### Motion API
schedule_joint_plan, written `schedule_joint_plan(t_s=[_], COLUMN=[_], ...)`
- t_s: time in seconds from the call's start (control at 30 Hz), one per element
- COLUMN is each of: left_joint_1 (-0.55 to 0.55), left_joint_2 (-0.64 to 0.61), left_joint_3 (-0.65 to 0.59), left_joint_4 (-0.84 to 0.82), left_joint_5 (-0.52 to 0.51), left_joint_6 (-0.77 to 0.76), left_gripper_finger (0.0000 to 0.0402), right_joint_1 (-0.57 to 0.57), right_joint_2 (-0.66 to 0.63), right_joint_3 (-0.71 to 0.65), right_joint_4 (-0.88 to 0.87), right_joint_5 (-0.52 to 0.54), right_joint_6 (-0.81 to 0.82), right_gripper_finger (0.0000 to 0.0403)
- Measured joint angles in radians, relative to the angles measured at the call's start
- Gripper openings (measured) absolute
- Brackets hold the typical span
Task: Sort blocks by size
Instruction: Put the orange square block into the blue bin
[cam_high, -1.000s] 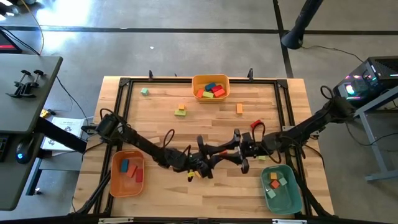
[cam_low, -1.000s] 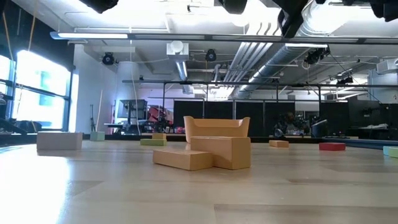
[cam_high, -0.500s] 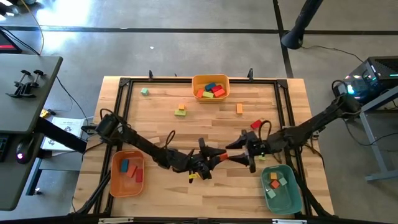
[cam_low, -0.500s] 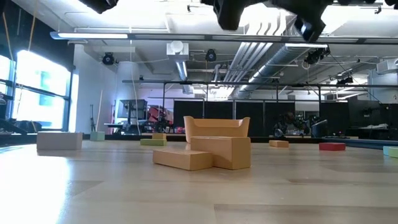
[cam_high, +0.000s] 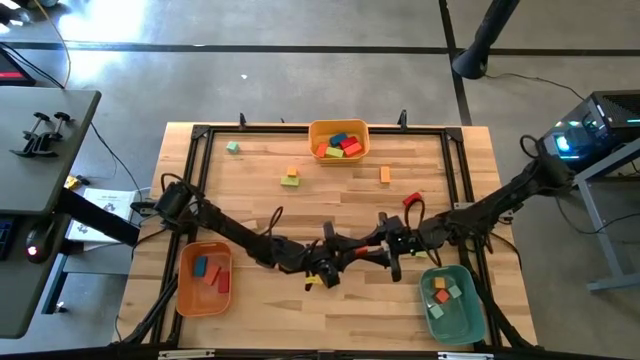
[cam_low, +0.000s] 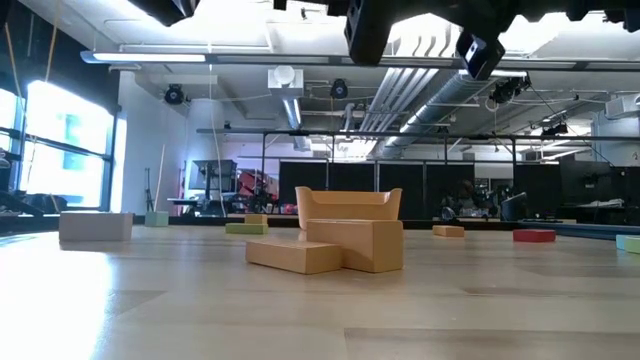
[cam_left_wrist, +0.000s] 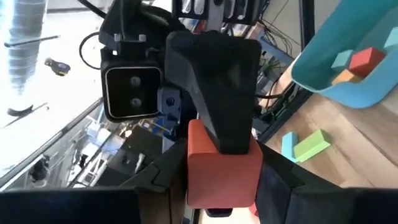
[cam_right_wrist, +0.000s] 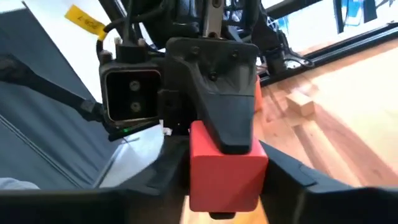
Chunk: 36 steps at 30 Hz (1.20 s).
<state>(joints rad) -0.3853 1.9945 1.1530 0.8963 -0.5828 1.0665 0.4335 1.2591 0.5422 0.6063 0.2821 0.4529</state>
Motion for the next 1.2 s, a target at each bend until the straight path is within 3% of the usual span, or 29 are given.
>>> schedule_joint_plan(t_s=[0.03, 0.17, 0.27, 0.4, 0.57, 0.7, 0.93, 1.1, 1.2], left_joint_1=[0.0, 0.006, 0.002, 0.004, 0.015, 0.036, 0.052, 0.052, 0.052], left_joint_2=[0.0, 0.0, 0.0, -0.003, -0.002, -0.002, -0.002, -0.002, -0.002], left_joint_3=[0.0, 0.007, -0.002, 0.001, 0.0, 0.0, 0.0, 0.0, 0.0], left_joint_4=[-0.013, -0.056, -0.083, -0.116, -0.231, -0.317, -0.374, -0.376, -0.376], left_joint_5=[0.002, -0.028, -0.101, -0.164, -0.19, -0.187, -0.187, -0.194, -0.251], left_joint_6=[-0.011, -0.064, -0.116, -0.179, -0.287, -0.397, -0.454, -0.414, -0.37], left_gripper_finger=[0.0124, 0.0141, 0.0165, 0.0189, 0.0194, 0.0194, 0.0195, 0.0195, 0.0195], right_joint_1=[0.0, -0.002, 0.025, 0.128, 0.324, 0.464, 0.592, 0.583, 0.567], right_joint_2=[-0.009, -0.088, -0.178, -0.226, -0.158, -0.078, 0.079, 0.121, 0.104], right_joint_3=[-0.001, 0.005, 0.053, 0.198, 0.334, 0.345, 0.326, 0.326, 0.326], right_joint_4=[-0.013, -0.171, -0.495, -1.028, -1.43, -1.489, -1.329, -1.368, -1.408], right_joint_5=[-0.002, 0.03, 0.081, 0.103, -0.094, -0.262, -0.509, -0.637, -0.657], right_joint_6=[-0.002, 0.009, 0.11, 0.362, 0.707, 0.973, 1.295, 1.365, 1.364], right_gripper_finger=[0.013, 0.013, 0.013, 0.013, 0.013, 0.013, 0.0134, 0.0211, 0.024])
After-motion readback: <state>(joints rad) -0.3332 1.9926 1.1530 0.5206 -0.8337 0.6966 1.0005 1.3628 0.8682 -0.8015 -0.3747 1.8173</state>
